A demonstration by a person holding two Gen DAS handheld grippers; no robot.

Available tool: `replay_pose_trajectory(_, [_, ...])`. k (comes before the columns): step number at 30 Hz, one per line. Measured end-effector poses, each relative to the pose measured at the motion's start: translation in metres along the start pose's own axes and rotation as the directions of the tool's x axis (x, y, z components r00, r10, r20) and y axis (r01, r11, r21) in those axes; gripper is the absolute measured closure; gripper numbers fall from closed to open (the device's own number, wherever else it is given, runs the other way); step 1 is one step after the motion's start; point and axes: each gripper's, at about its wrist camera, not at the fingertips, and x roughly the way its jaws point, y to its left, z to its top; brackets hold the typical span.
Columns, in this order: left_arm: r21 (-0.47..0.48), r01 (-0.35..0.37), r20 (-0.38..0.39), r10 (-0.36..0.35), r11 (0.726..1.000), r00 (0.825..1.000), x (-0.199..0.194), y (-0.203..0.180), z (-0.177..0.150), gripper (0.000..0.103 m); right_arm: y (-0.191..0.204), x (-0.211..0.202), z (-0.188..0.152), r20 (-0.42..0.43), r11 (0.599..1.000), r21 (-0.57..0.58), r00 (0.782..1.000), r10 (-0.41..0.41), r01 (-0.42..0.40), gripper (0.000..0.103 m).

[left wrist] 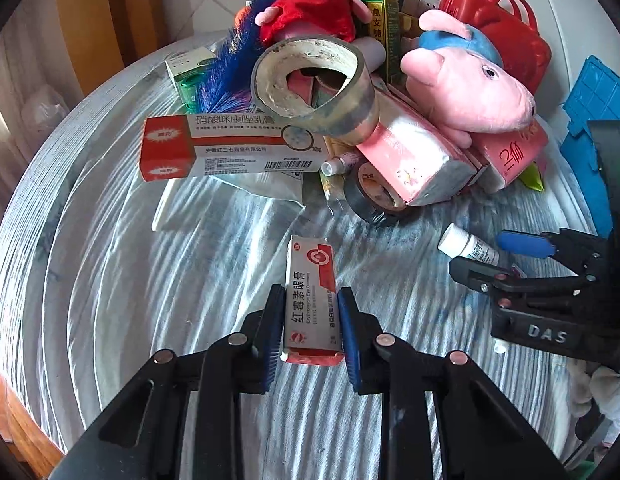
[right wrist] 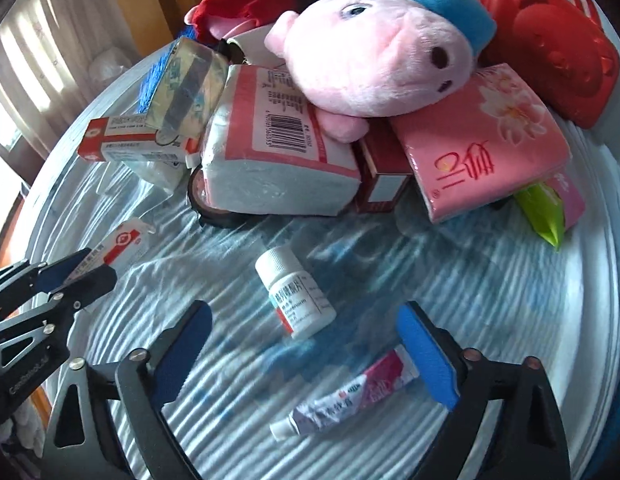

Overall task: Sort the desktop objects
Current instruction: 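Grasp the red-white eye ointment box with the left tool while the right grasps a white-capped bottle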

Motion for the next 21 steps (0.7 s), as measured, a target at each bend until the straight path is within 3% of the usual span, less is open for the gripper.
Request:
replay_pose_trajectory(2, [0.005,0.003,0.0,-0.003,1.0,1.0,-0.001,0.0,0.001,0.077,0.004,0.007,0.0,-0.02,1.0,-0.012,1.0,-0.018,0.018,0.067])
replay_pose_trajectory(7, [0.027,0.025,0.054,-0.027,0.999,0.998,-0.032,-0.009,0.013,0.077,0.009,-0.02,-0.007,0.024,1.0,-0.019,0.999,0.023,-0.022,0.068])
replay_pose_trajectory(14, [0.095,0.063,0.171,-0.078,0.993,0.982,-0.088,-0.05,0.034,0.077,-0.003,-0.105,-0.008,0.194,1.0,-0.013,0.981,0.022,-0.02,0.074])
replay_pose_trajectory(21, [0.212,0.104,0.294,-0.165,0.972,0.941,-0.157,-0.12,0.053,0.077,-0.031,-0.209,-0.006,0.387,0.999,0.03,0.921,-0.045,0.036,0.074])
